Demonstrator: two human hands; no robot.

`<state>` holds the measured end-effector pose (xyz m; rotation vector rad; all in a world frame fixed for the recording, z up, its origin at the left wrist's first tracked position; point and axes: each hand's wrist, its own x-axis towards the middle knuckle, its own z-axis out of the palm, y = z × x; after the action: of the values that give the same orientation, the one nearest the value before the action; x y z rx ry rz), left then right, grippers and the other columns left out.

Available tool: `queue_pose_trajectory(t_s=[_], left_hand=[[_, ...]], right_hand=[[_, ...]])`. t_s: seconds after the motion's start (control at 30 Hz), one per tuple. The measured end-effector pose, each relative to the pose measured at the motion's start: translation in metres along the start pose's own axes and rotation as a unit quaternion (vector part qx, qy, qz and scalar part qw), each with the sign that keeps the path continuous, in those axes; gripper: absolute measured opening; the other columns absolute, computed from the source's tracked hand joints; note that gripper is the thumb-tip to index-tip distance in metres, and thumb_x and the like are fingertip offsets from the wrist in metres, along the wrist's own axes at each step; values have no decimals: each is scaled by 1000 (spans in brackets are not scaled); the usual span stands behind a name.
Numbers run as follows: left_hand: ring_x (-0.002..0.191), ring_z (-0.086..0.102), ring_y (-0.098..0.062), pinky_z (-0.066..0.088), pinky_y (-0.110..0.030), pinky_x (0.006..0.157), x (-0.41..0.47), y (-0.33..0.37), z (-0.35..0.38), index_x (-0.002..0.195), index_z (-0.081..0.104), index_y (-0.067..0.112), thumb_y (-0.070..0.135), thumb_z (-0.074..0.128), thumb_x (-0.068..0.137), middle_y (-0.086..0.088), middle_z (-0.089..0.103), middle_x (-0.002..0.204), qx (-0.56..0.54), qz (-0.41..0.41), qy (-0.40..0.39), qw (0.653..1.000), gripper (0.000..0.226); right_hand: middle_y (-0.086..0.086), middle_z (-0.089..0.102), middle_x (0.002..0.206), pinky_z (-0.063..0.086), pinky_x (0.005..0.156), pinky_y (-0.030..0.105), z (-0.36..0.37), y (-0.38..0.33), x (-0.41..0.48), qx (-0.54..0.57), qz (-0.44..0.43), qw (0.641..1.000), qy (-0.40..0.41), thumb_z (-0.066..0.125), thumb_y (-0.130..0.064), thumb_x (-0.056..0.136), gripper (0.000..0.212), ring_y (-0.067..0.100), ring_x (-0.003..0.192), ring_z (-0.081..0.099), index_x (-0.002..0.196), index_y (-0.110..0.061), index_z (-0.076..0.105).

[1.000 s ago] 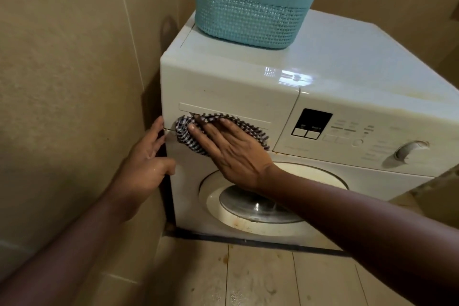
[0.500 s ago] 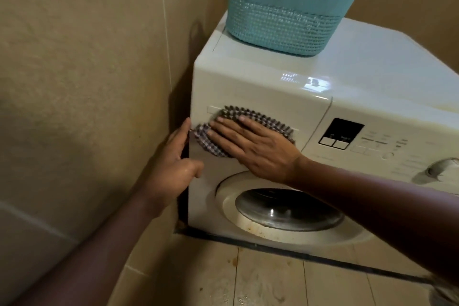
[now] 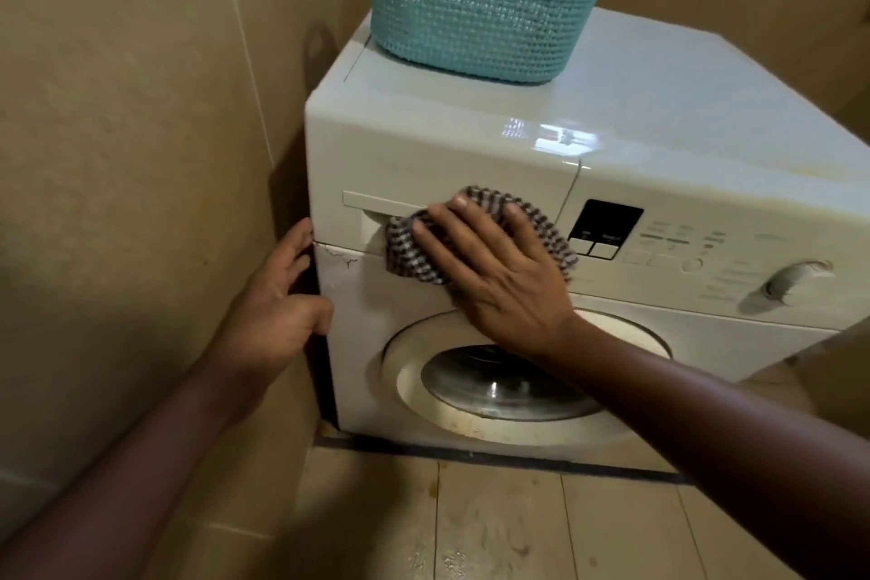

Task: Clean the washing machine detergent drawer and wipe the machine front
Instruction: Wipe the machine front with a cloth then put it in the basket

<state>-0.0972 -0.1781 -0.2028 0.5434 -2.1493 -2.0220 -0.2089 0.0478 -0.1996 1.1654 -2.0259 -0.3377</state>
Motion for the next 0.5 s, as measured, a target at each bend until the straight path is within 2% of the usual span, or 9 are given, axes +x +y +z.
queue_pose_trajectory(t_s=[0.03,0.07,0.1,0.17,0.23,0.3,0.37,0.43,0.5], left_hand=[[133,44,1,52,-43,93,0,1,3,150,37,35,-27,44,73,28,51,139,-4,7,2,1000,99],[121,52,9,57,-28,77,0,2,6,144,41,33,-31,40,73,34,60,124,-6,13,4,1000,96],[104,57,19,52,-16,63,0,4,9,136,43,33,-34,36,73,39,66,106,-3,13,8,1000,92],[80,57,27,45,-10,54,-1,8,12,122,44,36,-34,35,75,42,65,85,11,19,23,999,85],[85,61,17,49,-18,65,-6,15,16,125,45,40,-21,47,82,32,64,96,53,39,45,997,75],[115,60,-15,52,-40,93,-12,17,22,145,40,30,4,62,78,5,57,130,171,94,79,978,75],[140,34,-34,36,-54,112,-20,22,36,155,25,19,17,63,76,-11,32,155,332,171,106,922,88],[149,18,-37,26,-57,117,-26,37,53,156,20,13,21,53,74,-14,19,161,419,254,102,866,89],[153,9,-34,16,-57,121,-26,58,67,157,20,13,17,49,71,-13,17,164,465,308,64,828,91]], right_hand=[[6,26,162,-2,124,41,0,-7,20,-5,-31,999,5,50,-28,101,57,24,151,21,155,-19,34],[7,28,162,-1,123,42,0,-14,43,-9,-62,998,12,44,-28,103,54,25,151,22,155,-19,33],[8,29,162,2,123,44,-2,-18,64,-4,-79,997,21,39,-28,105,52,26,151,23,155,-19,33],[9,31,161,7,123,46,-9,-15,88,29,-61,997,34,33,-33,106,51,27,150,24,155,-18,35],[9,31,161,9,123,48,-16,-4,82,55,-1,997,45,35,-43,105,55,29,150,24,154,-18,36],[8,30,161,9,123,49,-22,7,57,67,83,993,58,39,-52,102,62,32,151,22,154,-19,37],[7,24,162,7,123,49,-20,12,27,53,156,984,60,42,-56,100,65,31,152,16,154,-20,35],[5,15,162,3,122,49,-11,7,1,40,183,981,47,43,-57,99,67,28,152,7,155,-21,31],[4,12,161,-2,122,47,1,-3,-14,31,160,986,33,42,-55,99,67,27,152,0,155,-22,28]])
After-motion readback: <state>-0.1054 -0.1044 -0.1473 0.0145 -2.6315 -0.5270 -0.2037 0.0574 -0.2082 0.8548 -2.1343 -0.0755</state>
